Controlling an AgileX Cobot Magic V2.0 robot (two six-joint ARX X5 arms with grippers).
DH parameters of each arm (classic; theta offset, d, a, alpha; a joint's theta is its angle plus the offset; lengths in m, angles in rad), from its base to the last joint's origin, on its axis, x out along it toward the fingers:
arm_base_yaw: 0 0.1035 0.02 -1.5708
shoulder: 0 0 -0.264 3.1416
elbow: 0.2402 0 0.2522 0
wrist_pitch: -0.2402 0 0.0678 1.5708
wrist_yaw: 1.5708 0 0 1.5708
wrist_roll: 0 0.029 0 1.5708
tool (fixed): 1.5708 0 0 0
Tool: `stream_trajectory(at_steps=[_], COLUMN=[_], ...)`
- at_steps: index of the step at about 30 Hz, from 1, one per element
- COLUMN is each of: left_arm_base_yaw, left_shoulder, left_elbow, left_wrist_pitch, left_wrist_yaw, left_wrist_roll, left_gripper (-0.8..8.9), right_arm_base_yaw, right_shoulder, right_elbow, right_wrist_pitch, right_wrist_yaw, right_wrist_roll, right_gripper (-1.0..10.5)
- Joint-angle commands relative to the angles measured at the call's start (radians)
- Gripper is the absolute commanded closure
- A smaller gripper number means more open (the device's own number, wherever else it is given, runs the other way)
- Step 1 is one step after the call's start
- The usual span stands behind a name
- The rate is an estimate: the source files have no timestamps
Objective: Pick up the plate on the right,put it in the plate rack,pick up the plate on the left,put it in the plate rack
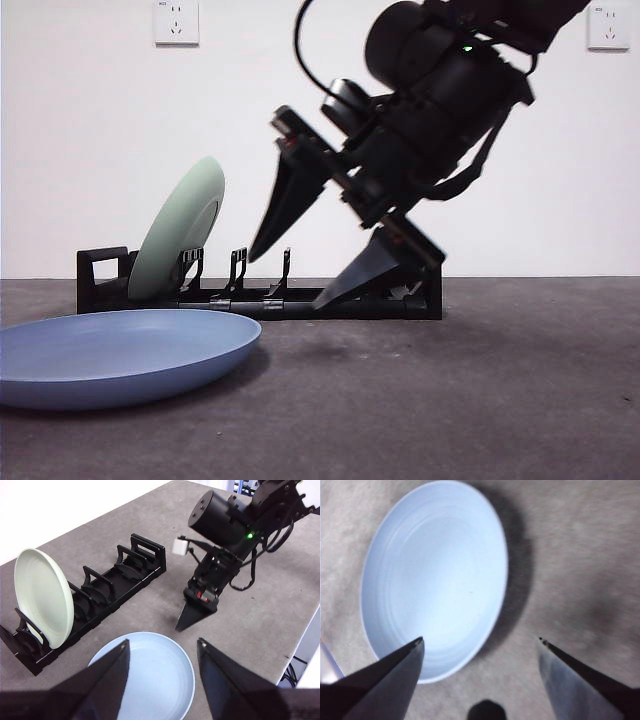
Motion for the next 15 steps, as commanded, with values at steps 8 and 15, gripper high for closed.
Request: stream_trajectory(at_steps=[8, 15], left_arm_base_yaw=[-0.043, -0.062], left_shoulder=[-0.003, -0.002], left_elbow=[0.002, 0.002], left_wrist_pitch=[0.006, 0.01], left_wrist_yaw=[0.004, 0.004], left_wrist_roll=[0.013, 0.019], left_gripper=[5.83, 5.83], right_arm_base_yaw=[0.029, 0.035], right_shoulder=[0.096, 0.108], right_elbow=[0.027, 0.031], right_wrist_pitch=[0.04, 0.073], right_wrist_yaw=[0.004, 0.018], right_wrist_roll=[0.049, 0.068], right_gripper=[5.7, 6.7])
